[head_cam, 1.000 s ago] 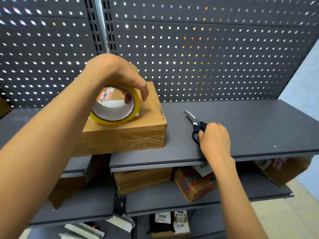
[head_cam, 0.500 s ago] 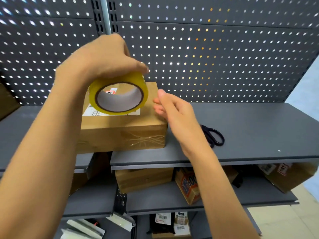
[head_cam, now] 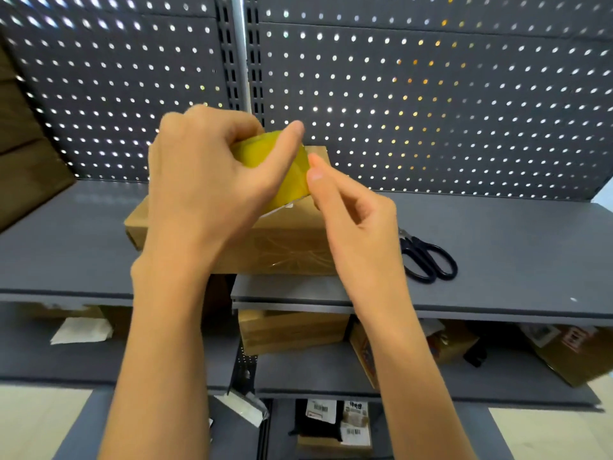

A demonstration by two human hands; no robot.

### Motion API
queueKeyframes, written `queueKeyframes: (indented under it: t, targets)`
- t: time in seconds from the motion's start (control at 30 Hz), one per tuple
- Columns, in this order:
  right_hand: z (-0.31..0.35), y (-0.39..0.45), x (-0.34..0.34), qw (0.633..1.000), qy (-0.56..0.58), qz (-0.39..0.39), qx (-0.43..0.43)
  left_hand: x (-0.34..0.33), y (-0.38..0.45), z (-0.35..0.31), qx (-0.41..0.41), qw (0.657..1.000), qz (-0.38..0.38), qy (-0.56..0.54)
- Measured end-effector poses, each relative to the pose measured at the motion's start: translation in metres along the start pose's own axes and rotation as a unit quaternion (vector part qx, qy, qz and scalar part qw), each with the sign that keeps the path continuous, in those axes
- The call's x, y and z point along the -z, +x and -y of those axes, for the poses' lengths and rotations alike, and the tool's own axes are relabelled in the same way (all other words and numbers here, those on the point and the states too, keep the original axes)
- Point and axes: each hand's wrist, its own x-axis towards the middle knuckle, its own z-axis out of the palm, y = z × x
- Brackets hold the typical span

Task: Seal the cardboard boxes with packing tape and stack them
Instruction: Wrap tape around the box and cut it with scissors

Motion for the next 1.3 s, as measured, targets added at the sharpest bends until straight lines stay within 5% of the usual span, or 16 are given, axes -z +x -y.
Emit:
queueKeyframes:
  t: [0.27, 0.8, 1.3]
  targets:
    - [-0.005, -0.001, 0.016, 0.995, 0.086, -0.001, -0.056, -0.007, -0.020, 0.011, -0.045, 0.998, -0.053, -0.010]
    - [-0.001, 0.008, 0.031, 0.992, -0.111, 0.060, 0.022, -0.015, -0.029, 0.019, -0.092, 0.995, -0.045, -0.003]
    - [-0.001, 0.007, 0.022, 0.991, -0.092, 0.094, 0.006, -0.012, -0.025, 0.020, -0.079, 0.995, -0.053, -0.021]
